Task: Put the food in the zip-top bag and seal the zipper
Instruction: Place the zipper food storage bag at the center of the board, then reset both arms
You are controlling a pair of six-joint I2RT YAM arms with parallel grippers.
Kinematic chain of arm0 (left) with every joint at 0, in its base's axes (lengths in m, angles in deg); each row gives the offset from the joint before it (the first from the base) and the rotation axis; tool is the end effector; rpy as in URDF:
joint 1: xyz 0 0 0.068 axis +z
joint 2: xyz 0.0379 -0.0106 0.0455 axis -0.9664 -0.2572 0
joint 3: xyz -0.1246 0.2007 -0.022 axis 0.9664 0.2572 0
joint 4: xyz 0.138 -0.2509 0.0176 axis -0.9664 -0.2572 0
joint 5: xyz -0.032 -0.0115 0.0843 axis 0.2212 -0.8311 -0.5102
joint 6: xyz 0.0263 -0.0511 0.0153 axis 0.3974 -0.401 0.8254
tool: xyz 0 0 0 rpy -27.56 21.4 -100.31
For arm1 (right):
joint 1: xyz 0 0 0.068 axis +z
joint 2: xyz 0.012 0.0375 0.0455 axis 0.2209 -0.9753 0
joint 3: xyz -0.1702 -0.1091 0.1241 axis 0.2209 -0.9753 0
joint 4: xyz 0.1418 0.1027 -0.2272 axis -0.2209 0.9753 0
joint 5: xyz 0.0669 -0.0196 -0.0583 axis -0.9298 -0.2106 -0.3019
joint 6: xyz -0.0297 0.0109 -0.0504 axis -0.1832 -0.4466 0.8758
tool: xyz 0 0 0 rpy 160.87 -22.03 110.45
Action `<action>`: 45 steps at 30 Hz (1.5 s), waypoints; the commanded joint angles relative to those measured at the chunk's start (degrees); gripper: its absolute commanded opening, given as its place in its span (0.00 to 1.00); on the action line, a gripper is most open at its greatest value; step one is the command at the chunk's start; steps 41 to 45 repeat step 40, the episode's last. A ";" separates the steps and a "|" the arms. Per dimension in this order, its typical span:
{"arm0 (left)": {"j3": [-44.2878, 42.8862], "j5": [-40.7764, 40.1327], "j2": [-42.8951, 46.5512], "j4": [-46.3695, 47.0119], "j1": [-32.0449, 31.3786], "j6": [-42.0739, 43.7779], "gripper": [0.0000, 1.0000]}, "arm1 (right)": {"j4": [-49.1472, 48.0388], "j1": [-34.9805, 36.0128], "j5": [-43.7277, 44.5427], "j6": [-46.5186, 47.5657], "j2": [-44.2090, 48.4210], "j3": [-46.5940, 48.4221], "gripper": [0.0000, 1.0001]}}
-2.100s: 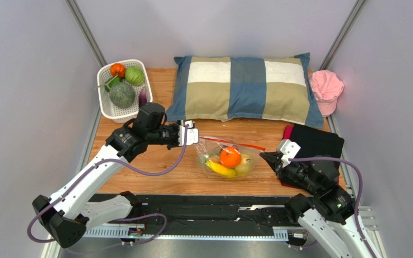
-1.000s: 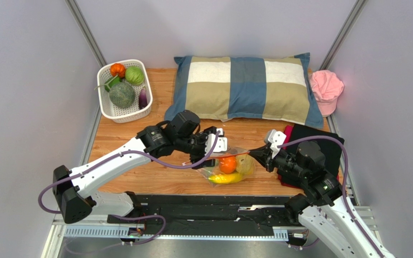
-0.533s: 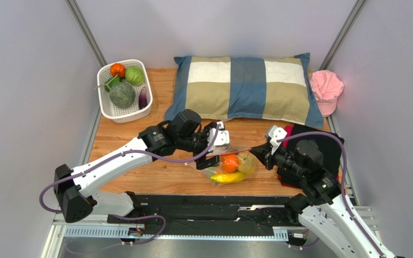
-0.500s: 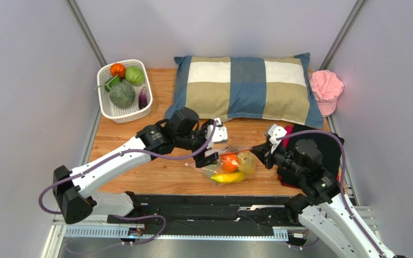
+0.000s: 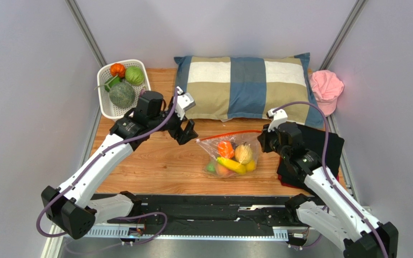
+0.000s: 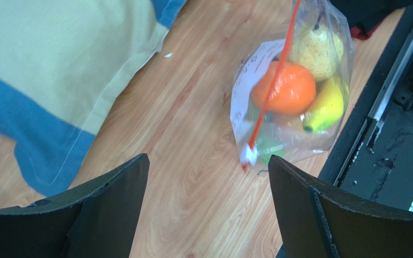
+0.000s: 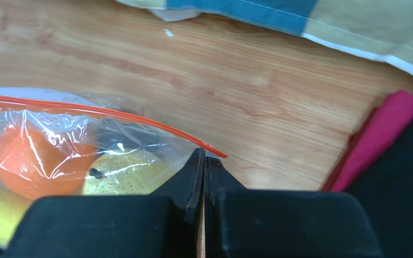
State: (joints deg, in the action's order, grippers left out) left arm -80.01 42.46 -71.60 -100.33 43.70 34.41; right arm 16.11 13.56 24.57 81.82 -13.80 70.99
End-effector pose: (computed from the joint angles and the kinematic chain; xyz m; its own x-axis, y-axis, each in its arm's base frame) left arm 0.2423 -0.1702 0.3182 -0.3167 0.3760 -0.8708 0.8525 0.5153 -0.0875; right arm 0.2187 0.1071 0.2304 -0.5203 -0.1042 -0.8476 -0.3579 0.9278 0.1056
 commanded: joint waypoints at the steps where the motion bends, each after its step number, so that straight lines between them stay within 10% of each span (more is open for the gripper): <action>1: 0.41 1.62 1.44 0.72 4.05 -3.58 0.90 | -5.49 -4.61 7.05 -6.68 -4.90 4.92 0.00; 15: -6.53 3.55 -4.17 -2.61 18.38 -7.54 0.99 | -22.29 -13.67 -3.12 -4.94 -18.54 10.73 0.01; 20: -12.93 1.54 -7.61 -14.73 18.83 -4.29 0.99 | -12.20 -16.48 -8.32 -3.09 -15.31 12.22 0.71; 26: -12.07 0.74 -7.35 -20.11 19.27 -4.81 0.99 | 3.71 -18.06 -15.52 1.04 -4.77 13.81 1.00; 45: -6.80 -4.70 -2.51 -21.17 19.27 -3.85 0.99 | 15.95 -17.98 -20.55 5.09 5.45 9.94 1.00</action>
